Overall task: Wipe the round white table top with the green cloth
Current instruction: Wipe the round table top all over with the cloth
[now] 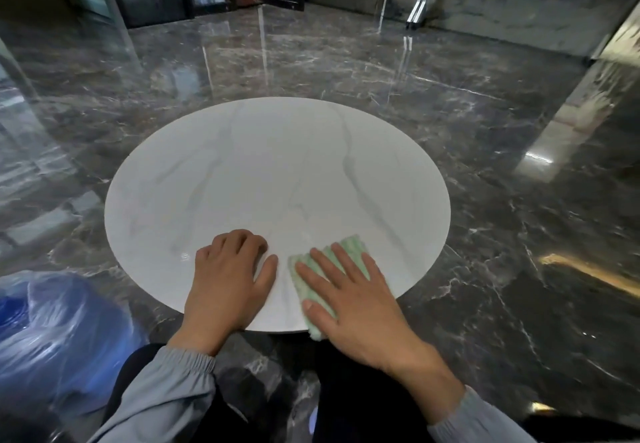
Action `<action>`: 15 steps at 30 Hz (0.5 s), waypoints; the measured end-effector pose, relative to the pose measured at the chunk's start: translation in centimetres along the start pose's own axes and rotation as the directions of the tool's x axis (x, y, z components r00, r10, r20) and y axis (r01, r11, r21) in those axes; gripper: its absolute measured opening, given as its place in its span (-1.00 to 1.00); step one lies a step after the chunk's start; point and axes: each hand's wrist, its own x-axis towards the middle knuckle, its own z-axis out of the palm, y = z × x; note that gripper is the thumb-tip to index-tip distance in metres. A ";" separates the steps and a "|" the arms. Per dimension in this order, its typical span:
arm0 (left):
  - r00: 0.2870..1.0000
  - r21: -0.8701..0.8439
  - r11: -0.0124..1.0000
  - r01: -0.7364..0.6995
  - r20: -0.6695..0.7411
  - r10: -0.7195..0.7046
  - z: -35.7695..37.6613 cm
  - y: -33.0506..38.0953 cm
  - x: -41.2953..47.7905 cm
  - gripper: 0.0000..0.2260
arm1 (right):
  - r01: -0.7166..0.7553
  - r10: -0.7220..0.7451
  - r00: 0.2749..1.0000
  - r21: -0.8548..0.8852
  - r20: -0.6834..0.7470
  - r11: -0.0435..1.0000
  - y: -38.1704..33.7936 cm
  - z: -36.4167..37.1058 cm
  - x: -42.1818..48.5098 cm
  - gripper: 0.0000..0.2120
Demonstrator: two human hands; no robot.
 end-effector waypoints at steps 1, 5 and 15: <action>1.000 -0.007 1.000 0.002 0.002 -0.002 0.0 0.0 0.0 -0.77 | 0.014 -0.014 1.000 0.004 -0.006 1.000 1.4 -0.2 0.0 -0.44; 1.000 -0.015 1.000 0.004 -0.001 -0.004 0.0 -0.1 0.2 -0.78 | -0.252 0.254 0.967 0.056 -0.028 0.966 10.8 -2.3 1.5 -0.46; 0.999 0.003 1.000 0.025 0.035 -0.025 -0.2 0.0 0.3 -0.76 | 0.032 -0.032 0.999 -0.021 0.010 0.999 0.0 0.5 0.8 -0.42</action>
